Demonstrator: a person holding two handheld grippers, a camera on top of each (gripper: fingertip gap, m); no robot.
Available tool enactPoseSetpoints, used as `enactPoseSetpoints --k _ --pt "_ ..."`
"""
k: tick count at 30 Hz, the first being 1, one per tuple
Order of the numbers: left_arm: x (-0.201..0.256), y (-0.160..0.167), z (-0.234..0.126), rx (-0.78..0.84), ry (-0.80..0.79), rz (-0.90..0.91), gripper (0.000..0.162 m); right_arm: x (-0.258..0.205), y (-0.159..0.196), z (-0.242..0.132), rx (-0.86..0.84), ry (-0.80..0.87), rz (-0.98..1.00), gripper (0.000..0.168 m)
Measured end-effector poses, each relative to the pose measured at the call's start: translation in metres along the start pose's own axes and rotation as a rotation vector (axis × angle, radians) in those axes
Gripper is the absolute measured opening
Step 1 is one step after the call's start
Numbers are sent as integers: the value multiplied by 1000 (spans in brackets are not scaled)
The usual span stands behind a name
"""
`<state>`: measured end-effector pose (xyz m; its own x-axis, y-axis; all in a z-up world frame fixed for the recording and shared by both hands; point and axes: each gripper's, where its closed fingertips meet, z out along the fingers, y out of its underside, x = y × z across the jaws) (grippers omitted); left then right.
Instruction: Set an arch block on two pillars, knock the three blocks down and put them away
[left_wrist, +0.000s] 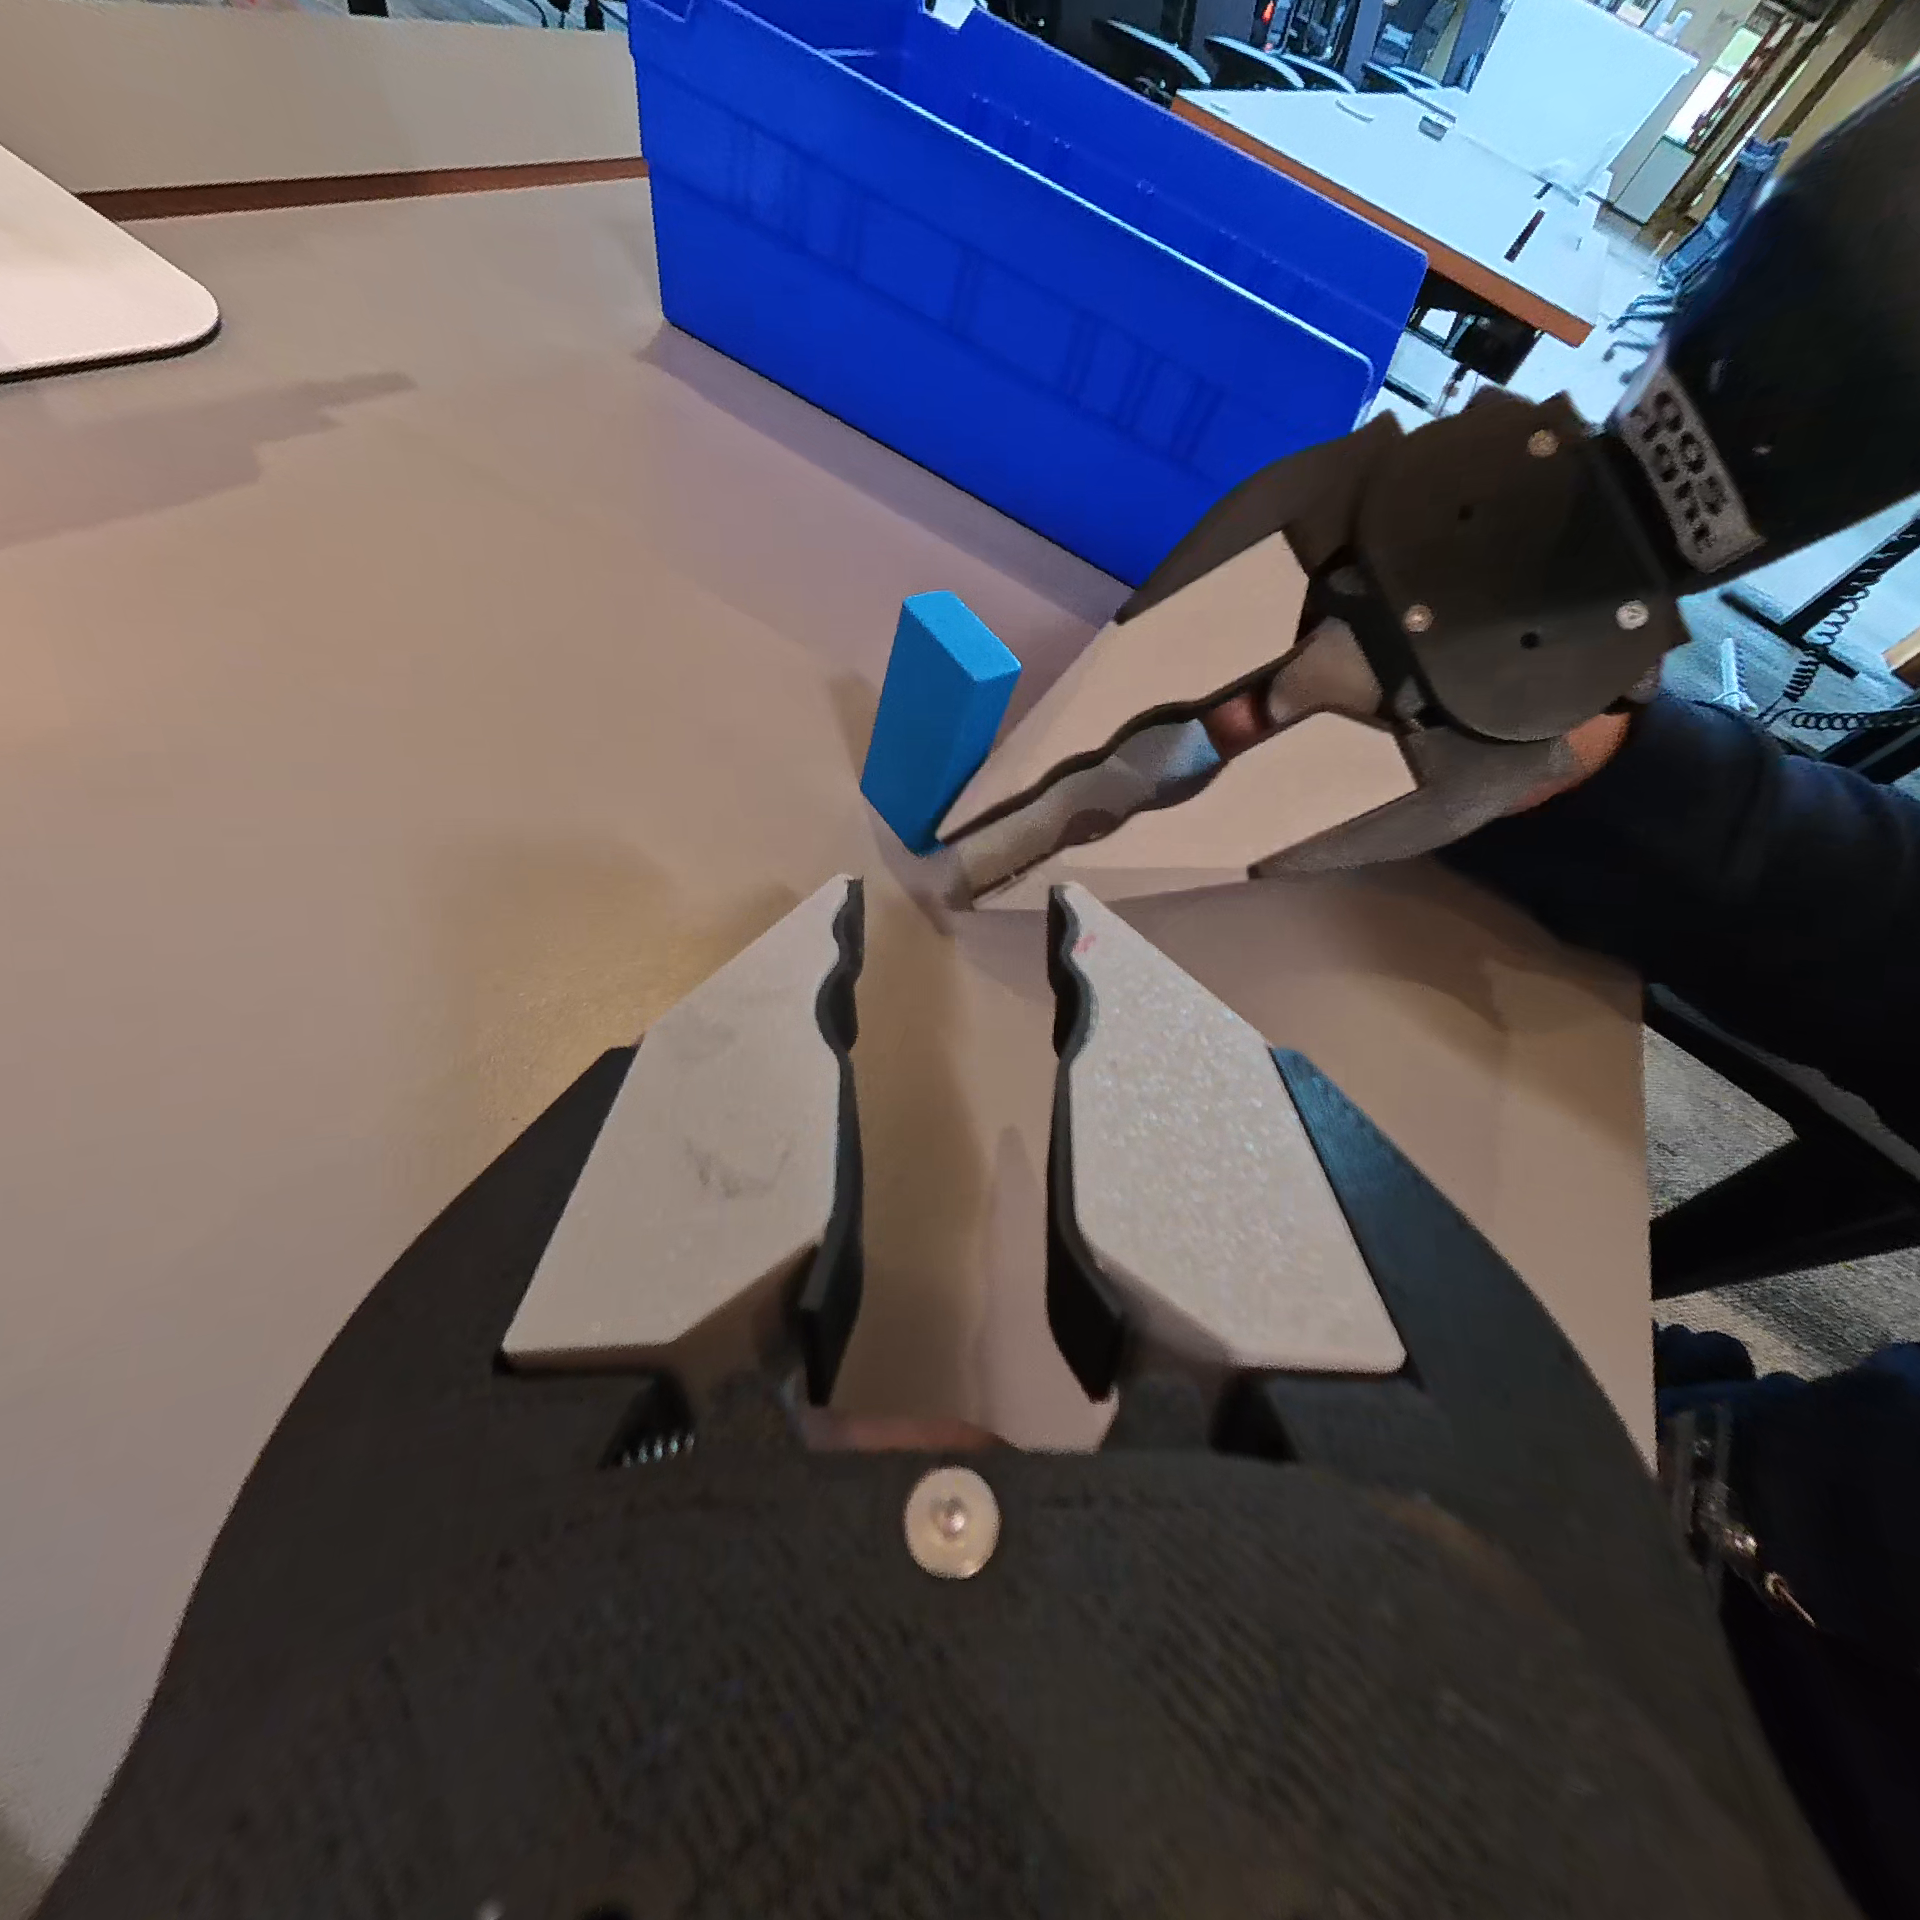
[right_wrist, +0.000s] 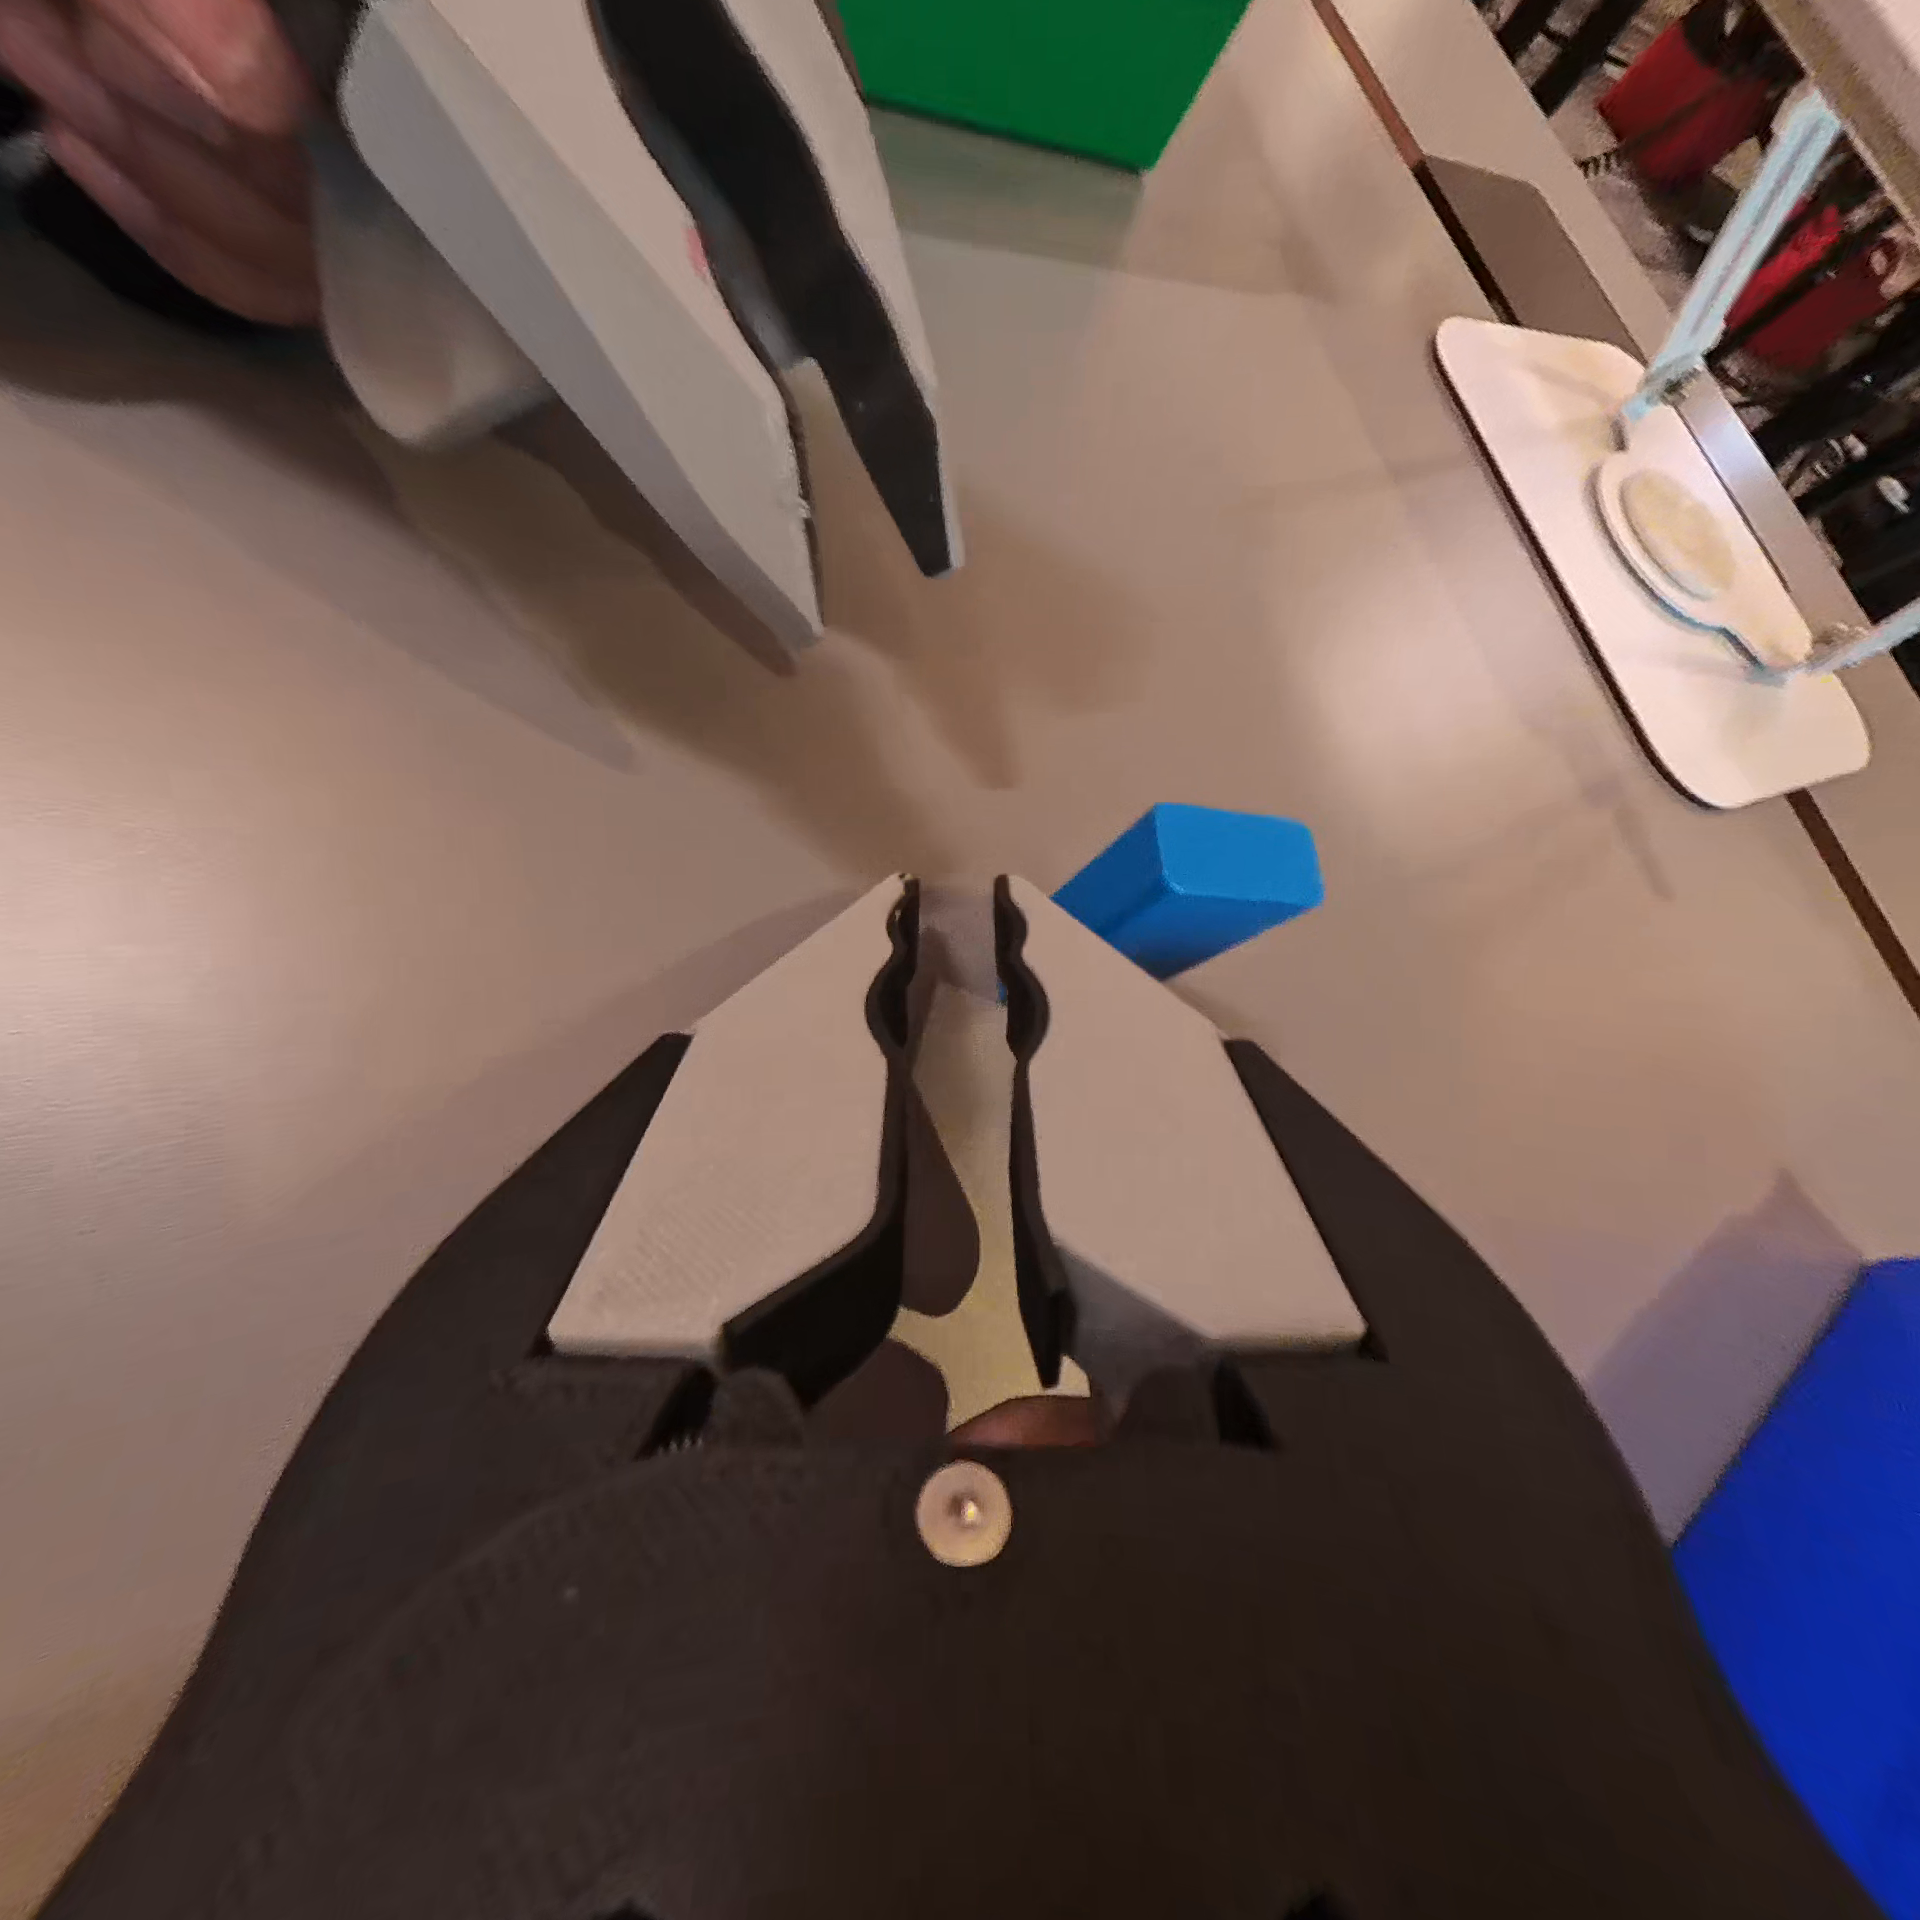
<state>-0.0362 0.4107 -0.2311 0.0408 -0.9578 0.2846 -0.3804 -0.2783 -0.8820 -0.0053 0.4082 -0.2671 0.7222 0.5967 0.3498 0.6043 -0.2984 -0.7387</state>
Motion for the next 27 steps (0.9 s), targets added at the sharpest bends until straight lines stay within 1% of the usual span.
enactPoseSetpoints --k 5,8,15,21,23,25,26,27 --pt "0 0 0 -3 4 -4 33 10 11 -9 -12 4 33 12" --pt "0 1 0 -6 7 -7 33 12 15 -12 -13 -4 41 16" --pt "3 4 2 -25 16 3 35 -4 -5 -19 96 -88 35 20" --pt "13 6 2 -36 17 95 41 -24 -36 -32 274 -159 -22 21" --pt "25 9 0 -37 49 133 45 -26 -41 -36 307 -173 -10 21" --pt "49 10 -9 -2 141 114 49 -26 -44 -38 329 -183 7 21" --pt "57 10 -16 14 164 96 49 -25 -45 -39 335 -181 12 21" --pt "60 10 -26 21 145 82 49 -25 -45 -39 339 -177 13 21"
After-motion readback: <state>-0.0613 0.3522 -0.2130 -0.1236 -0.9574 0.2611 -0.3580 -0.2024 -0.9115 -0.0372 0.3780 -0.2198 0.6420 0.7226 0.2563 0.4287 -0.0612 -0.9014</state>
